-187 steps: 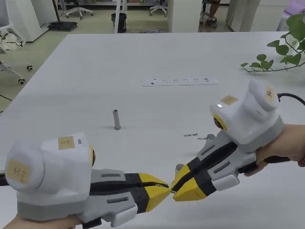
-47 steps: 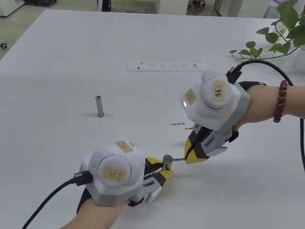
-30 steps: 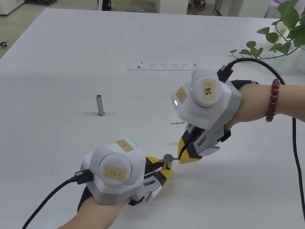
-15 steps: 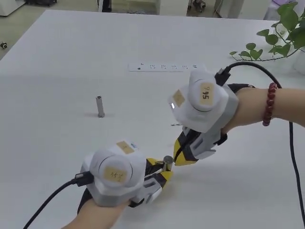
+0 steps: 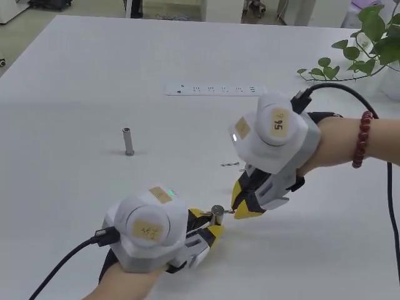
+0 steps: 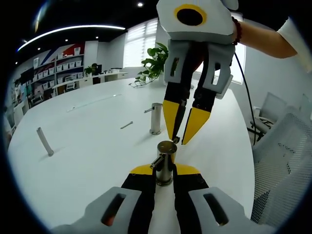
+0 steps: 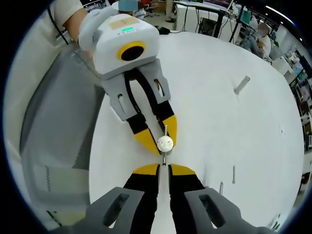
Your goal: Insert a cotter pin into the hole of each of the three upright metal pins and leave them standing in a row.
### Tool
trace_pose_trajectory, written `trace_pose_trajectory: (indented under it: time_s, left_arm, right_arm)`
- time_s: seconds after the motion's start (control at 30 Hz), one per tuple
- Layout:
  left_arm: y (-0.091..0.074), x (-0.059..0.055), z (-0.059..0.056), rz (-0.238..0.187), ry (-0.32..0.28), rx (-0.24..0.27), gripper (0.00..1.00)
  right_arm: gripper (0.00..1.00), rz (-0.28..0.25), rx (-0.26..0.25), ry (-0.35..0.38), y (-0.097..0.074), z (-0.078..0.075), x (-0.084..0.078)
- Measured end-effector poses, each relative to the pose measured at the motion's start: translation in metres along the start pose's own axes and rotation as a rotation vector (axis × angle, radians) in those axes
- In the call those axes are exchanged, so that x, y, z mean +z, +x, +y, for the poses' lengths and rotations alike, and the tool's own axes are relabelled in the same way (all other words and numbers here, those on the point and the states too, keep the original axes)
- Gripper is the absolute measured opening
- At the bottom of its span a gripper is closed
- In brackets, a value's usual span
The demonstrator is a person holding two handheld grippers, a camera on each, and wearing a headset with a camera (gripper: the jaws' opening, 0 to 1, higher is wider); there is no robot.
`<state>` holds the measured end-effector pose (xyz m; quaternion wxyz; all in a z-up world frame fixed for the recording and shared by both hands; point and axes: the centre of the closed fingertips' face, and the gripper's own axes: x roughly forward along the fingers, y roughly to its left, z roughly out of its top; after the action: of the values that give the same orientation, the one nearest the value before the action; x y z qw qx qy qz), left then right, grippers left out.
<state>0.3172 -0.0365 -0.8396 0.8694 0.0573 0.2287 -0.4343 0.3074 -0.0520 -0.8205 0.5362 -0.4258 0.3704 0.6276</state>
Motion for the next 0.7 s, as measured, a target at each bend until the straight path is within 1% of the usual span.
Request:
trace_pose_trajectory:
  time_s: [0.03,0.43,0.57,0.7]
  left_arm:
    - [0.0,0.0,0.0001,-0.001,-0.001,0.0,0.12]
    - [0.0002,0.0002,0.0009,-0.005,-0.011,-0.003,0.12]
    - [0.0001,0.0,0.0012,-0.004,-0.011,-0.004,0.12]
    - [-0.0002,-0.0003,0.0012,-0.003,-0.013,-0.003,0.12]
  right_arm:
    - [0.05,-0.001,-0.002,-0.005,0.0002,0.0,0.0007]
    - [0.05,-0.014,-0.006,-0.021,0.0018,-0.0018,0.0083]
    - [0.05,-0.015,-0.007,-0.014,0.0023,-0.002,0.0093]
    - [0.05,-0.023,-0.007,0.017,0.0033,-0.0016,0.0102]
